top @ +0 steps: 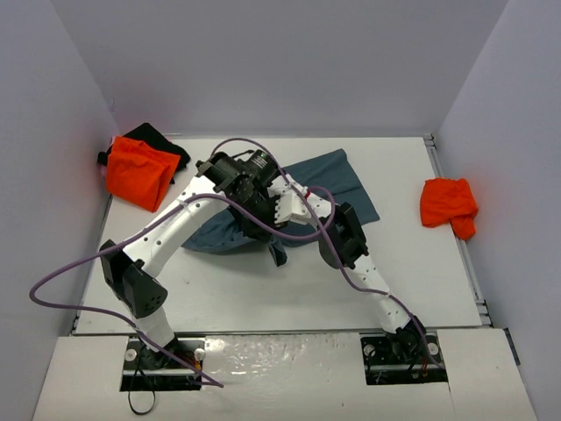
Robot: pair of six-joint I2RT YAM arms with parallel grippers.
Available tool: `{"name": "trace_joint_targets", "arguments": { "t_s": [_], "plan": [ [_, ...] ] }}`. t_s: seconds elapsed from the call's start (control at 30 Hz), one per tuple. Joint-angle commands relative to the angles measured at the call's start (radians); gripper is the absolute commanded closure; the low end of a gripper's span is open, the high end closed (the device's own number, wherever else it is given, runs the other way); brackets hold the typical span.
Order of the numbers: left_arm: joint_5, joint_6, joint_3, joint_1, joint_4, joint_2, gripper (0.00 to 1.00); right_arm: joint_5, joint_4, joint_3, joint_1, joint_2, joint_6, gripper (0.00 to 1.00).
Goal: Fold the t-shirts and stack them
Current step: Grap the side of the flattened tshirt closest away from the robot with both arms
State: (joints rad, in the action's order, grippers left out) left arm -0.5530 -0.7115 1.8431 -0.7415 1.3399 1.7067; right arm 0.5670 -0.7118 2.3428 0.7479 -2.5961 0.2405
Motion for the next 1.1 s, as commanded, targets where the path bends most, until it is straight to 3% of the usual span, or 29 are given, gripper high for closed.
{"name": "trace_joint_targets", "arguments": {
  "t_s": [0.0,0.1,0.23,0.47,0.5,0.53,0.57,0.7,0.77,0.87,1.07],
  "plan": [
    [-0.134,-0.049,0.113,0.083,0.247,-0.028,1.0,-0.076,-0.026,-0.025,0.022,-0.061,0.029,0.88],
    [-0.164,-0.055,0.077,0.138,0.231,-0.033,1.0,-0.074,-0.026,-0.025,0.024,-0.062,0.031,0.84],
    [-0.181,-0.065,0.001,0.17,0.241,-0.045,1.0,-0.15,-0.026,-0.019,0.019,-0.045,0.035,0.64],
    [-0.143,-0.035,-0.066,0.185,0.202,-0.137,0.97,-0.249,-0.021,-0.067,0.004,0.067,0.055,0.57],
    [-0.139,-0.029,-0.062,0.185,0.202,-0.139,0.94,-0.257,-0.018,-0.069,0.004,0.079,0.054,0.56],
    [-0.137,-0.029,-0.061,0.183,0.208,-0.137,0.83,-0.275,-0.017,-0.069,0.001,0.086,0.056,0.55],
    [-0.136,-0.026,-0.056,0.183,0.212,-0.137,0.83,-0.276,-0.017,-0.068,0.001,0.093,0.052,0.55],
    [-0.13,0.007,-0.039,0.179,0.198,-0.15,0.54,-0.315,0.001,-0.064,-0.027,0.12,0.043,0.49],
    [-0.111,0.026,-0.039,0.175,0.173,-0.166,0.5,-0.323,0.005,-0.061,-0.036,0.126,0.035,0.48],
    [-0.015,0.065,-0.066,0.162,0.091,-0.197,0.5,-0.346,0.006,-0.07,-0.056,0.144,0.037,0.48],
    [0.406,0.078,-0.287,0.013,-0.095,-0.288,0.5,-0.391,0.014,-0.121,-0.157,0.256,0.05,0.48]
  ]
}}
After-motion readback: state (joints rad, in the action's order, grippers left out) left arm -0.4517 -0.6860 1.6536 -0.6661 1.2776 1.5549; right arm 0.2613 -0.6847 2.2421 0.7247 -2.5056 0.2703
